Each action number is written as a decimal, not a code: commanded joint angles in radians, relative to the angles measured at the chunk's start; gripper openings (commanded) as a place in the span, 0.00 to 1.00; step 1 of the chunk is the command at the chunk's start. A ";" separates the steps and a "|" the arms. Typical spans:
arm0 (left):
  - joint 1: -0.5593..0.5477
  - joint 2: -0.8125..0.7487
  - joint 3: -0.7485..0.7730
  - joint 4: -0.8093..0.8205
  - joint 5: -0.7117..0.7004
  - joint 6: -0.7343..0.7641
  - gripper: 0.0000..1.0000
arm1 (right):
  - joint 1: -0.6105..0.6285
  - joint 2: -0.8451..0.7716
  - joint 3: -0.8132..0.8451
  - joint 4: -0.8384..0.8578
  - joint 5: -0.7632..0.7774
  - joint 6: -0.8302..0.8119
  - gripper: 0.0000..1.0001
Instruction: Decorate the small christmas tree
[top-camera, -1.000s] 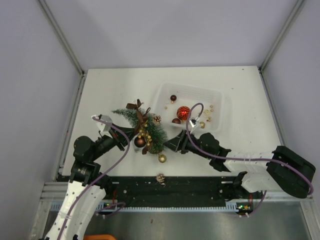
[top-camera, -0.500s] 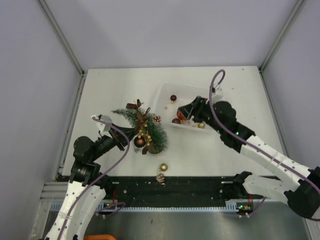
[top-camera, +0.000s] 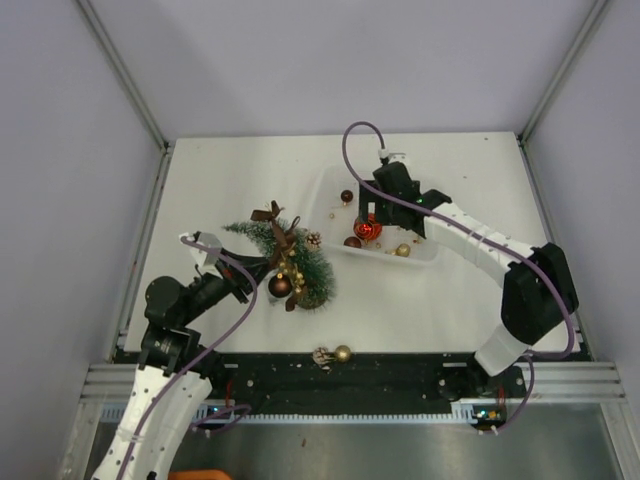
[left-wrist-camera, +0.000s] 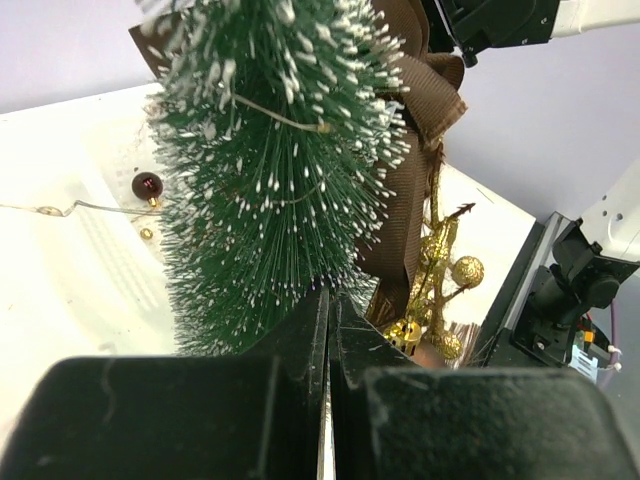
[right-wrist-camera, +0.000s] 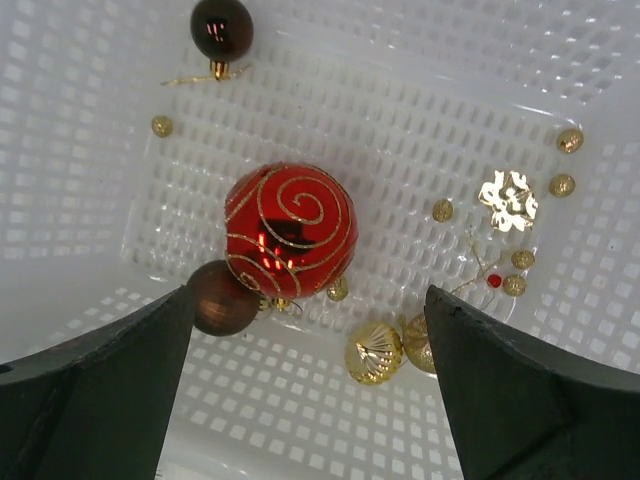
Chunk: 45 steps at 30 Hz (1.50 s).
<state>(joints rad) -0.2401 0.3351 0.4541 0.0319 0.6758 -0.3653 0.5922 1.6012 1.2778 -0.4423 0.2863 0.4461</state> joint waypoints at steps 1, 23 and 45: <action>-0.004 -0.036 -0.017 0.056 0.005 -0.020 0.00 | -0.008 0.009 -0.003 -0.019 0.010 -0.006 0.95; -0.004 -0.034 -0.026 0.076 0.008 -0.012 0.00 | -0.008 0.258 0.006 0.073 0.033 0.025 0.96; -0.004 -0.047 -0.023 0.082 0.002 -0.015 0.00 | -0.008 0.023 0.135 0.074 0.027 -0.070 0.60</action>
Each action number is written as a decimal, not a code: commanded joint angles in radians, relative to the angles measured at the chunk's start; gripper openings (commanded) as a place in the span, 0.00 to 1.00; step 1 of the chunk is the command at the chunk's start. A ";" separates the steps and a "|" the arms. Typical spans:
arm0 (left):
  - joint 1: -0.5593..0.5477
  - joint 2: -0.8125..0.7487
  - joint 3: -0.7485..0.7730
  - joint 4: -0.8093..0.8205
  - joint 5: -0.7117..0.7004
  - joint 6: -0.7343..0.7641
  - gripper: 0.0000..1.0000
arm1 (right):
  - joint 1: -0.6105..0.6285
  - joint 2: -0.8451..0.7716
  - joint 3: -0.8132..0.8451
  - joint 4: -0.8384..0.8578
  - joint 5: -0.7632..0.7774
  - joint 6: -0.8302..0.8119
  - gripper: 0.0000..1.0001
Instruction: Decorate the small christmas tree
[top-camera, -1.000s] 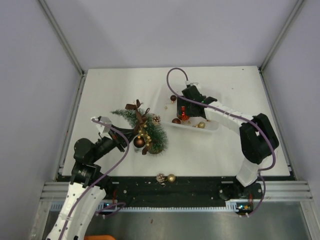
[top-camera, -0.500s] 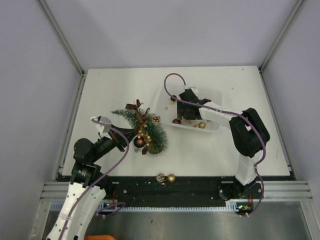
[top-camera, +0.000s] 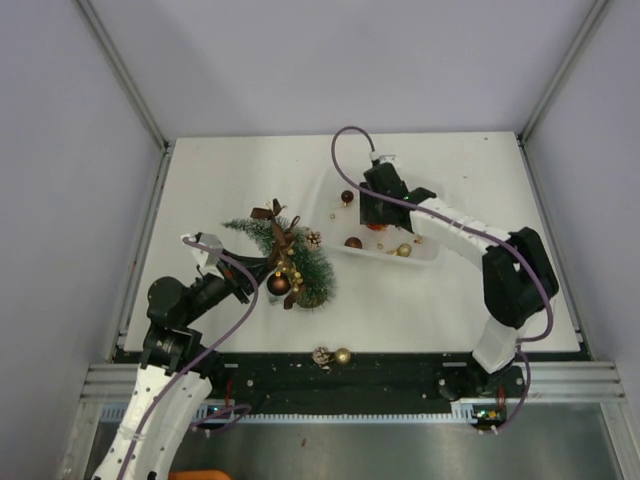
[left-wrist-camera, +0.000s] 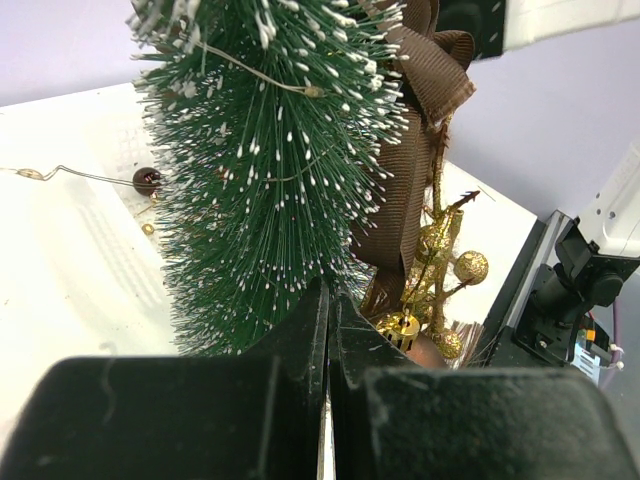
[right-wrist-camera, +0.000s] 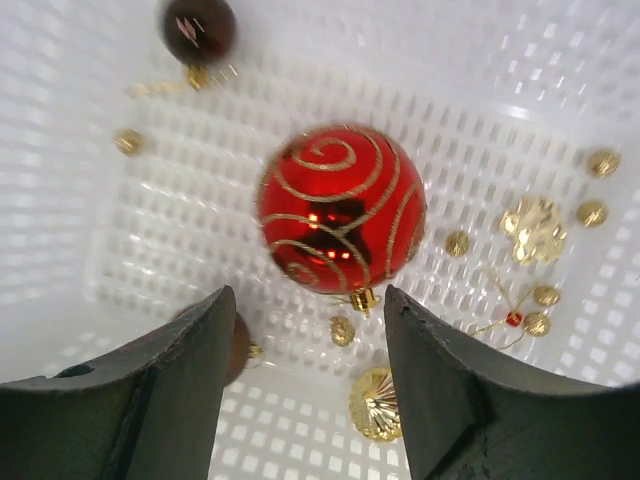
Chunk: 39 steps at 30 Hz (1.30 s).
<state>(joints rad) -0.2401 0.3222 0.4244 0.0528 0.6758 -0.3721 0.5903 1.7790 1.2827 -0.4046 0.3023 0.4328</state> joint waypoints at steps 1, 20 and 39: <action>-0.004 -0.035 0.007 0.061 0.002 -0.008 0.00 | -0.004 -0.174 0.150 0.033 -0.002 -0.066 0.59; -0.004 0.074 -0.030 0.283 0.087 -0.034 0.00 | 0.137 -0.308 0.515 0.144 -0.349 -0.118 0.58; -0.005 0.136 -0.032 0.349 0.114 -0.064 0.00 | -0.058 0.045 0.185 -0.082 0.024 0.012 0.99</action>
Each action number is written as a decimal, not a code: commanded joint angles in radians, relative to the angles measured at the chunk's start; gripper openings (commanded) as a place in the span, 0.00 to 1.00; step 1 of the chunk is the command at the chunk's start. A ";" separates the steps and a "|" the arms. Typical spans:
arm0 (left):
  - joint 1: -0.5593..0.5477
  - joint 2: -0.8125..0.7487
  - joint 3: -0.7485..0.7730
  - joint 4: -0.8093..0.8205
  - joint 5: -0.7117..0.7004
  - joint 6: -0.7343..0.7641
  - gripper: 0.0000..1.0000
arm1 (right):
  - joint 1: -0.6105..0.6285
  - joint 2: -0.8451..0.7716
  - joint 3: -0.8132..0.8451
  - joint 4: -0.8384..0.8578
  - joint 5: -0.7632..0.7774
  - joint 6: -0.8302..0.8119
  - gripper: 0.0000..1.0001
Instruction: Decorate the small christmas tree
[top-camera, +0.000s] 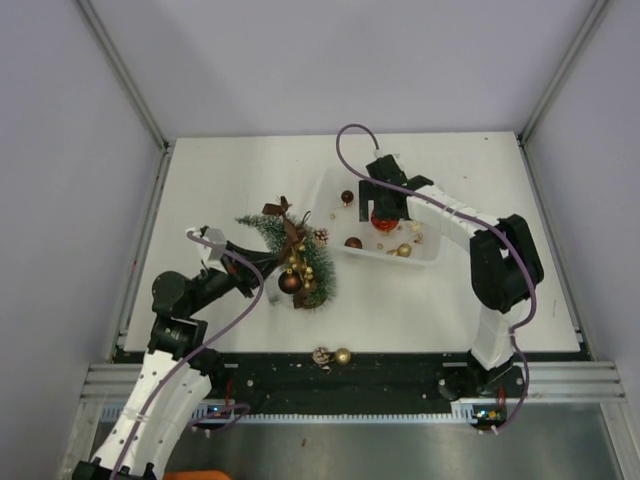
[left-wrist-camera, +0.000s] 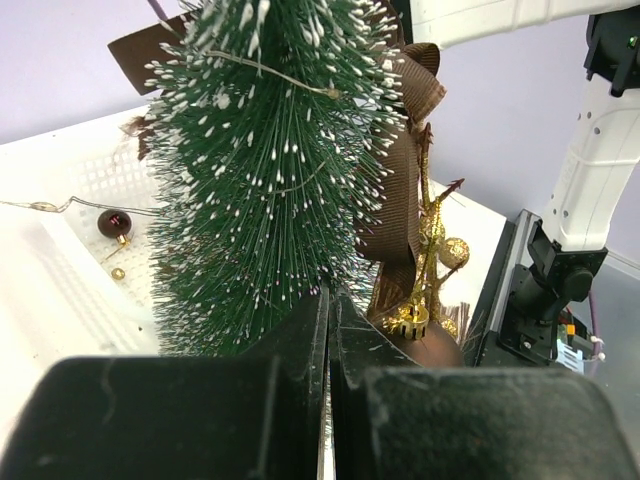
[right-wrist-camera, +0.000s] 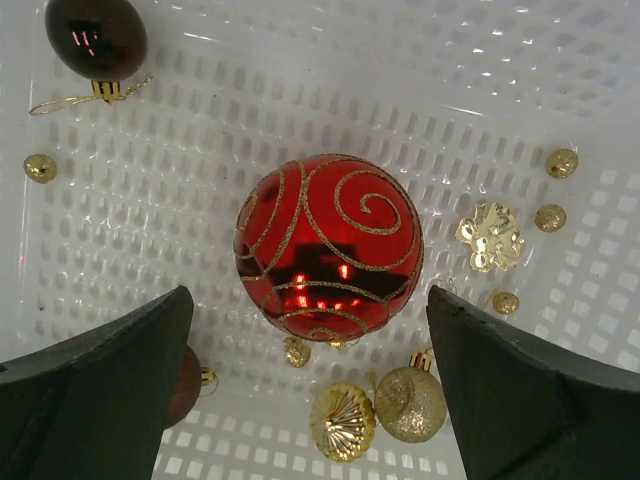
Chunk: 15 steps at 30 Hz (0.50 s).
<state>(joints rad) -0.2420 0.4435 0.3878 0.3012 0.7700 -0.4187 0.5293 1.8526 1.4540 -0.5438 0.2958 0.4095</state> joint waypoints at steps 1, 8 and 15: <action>-0.003 0.023 0.006 0.108 0.026 -0.014 0.00 | 0.003 -0.024 0.006 0.068 0.028 0.035 0.99; -0.011 0.073 0.019 0.144 0.066 -0.015 0.00 | -0.012 0.011 -0.037 0.106 0.029 0.035 0.98; -0.036 0.115 0.034 0.161 0.091 -0.018 0.00 | -0.025 0.030 -0.072 0.153 0.017 0.029 0.91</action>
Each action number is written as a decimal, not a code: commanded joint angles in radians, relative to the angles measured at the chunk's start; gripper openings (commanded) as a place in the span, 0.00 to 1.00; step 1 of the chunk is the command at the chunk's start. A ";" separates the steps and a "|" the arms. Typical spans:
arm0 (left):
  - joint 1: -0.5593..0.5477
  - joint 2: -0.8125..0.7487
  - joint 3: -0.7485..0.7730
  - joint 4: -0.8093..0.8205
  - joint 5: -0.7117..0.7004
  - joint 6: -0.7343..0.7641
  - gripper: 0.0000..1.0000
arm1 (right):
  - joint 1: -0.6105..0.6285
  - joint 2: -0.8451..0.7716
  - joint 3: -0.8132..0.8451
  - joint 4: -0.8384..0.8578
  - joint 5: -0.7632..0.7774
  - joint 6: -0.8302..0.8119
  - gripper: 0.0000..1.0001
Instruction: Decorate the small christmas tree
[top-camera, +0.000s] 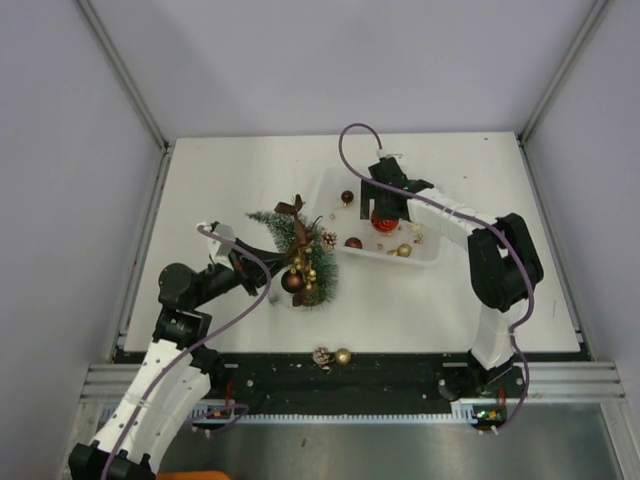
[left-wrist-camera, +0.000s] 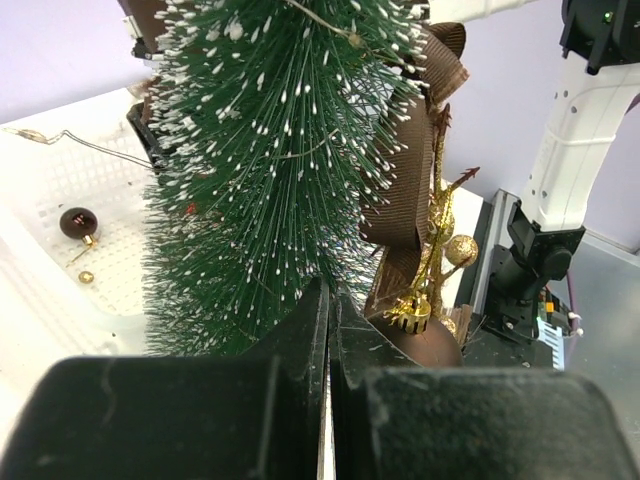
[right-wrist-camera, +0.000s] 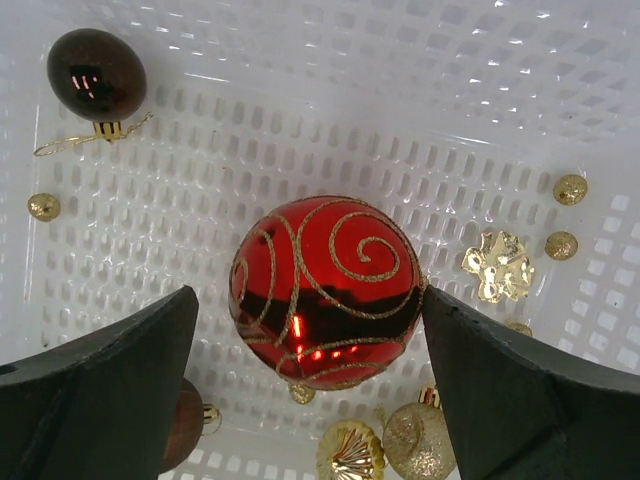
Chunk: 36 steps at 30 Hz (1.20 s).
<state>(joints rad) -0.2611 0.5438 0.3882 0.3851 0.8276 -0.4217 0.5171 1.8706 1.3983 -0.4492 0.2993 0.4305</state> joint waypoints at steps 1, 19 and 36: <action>-0.020 0.021 0.037 0.081 0.041 -0.015 0.00 | -0.011 0.015 -0.015 0.061 0.015 0.007 0.90; -0.043 0.013 0.031 0.100 0.041 -0.032 0.00 | -0.014 -0.077 -0.006 0.075 -0.017 -0.021 0.60; -0.044 -0.013 -0.006 0.109 0.036 -0.042 0.00 | 0.086 -0.444 0.274 0.305 -0.477 0.054 0.61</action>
<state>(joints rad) -0.3012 0.5468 0.3946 0.4267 0.8593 -0.4480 0.5499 1.4593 1.6375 -0.2600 -0.0414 0.4324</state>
